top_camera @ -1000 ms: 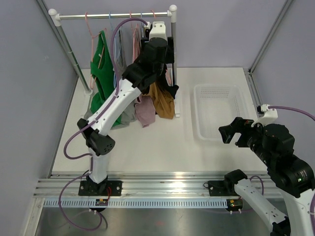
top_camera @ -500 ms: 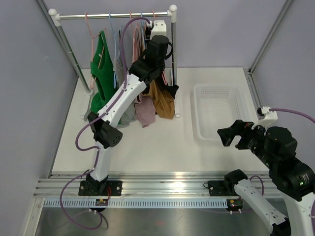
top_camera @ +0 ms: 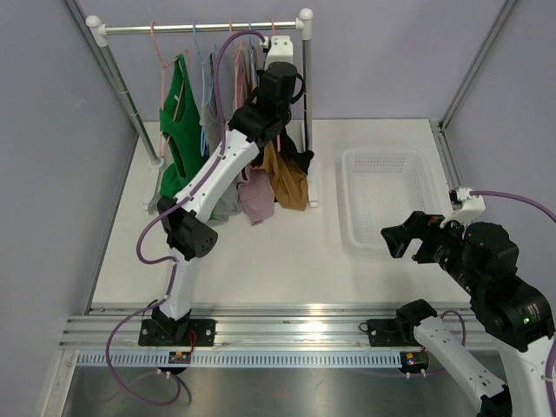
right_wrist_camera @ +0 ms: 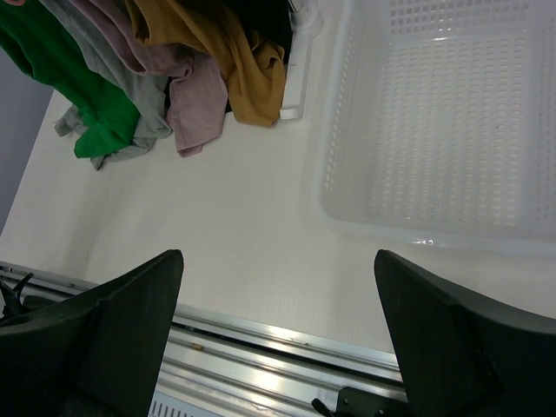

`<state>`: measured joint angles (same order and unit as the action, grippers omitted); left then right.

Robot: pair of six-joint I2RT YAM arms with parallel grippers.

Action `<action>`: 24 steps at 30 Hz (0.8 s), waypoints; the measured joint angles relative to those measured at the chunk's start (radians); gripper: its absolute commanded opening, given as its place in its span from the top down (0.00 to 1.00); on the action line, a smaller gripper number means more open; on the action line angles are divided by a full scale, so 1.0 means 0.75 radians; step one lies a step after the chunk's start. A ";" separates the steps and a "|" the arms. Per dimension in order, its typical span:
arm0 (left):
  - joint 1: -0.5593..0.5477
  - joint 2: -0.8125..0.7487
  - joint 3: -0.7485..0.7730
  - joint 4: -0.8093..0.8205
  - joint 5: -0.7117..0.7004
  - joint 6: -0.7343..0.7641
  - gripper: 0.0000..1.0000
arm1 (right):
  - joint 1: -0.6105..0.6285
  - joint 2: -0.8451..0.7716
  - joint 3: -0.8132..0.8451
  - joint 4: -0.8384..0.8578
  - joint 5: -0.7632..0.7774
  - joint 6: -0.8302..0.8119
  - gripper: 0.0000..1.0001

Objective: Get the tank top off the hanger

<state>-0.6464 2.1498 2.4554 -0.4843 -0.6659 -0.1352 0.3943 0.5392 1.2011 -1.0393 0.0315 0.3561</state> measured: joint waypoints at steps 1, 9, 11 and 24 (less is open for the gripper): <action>0.002 0.003 0.000 0.000 -0.001 0.000 0.99 | 0.000 -0.001 0.000 0.001 0.000 0.000 0.00; -0.005 -0.007 -0.001 0.001 0.030 -0.004 1.00 | 0.000 -0.003 0.000 0.004 0.000 -0.001 0.01; -0.025 -0.021 -0.001 0.003 0.030 0.011 1.00 | 0.000 -0.003 0.001 0.003 0.000 0.000 0.01; -0.138 -0.373 -0.122 -0.044 0.032 -0.047 1.00 | 0.000 -0.003 0.075 -0.006 0.003 -0.007 0.00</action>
<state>-0.7502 1.8702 2.3638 -0.5175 -0.6422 -0.1707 0.3943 0.5373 1.2575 -1.0439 0.0334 0.3508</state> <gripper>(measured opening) 0.024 0.993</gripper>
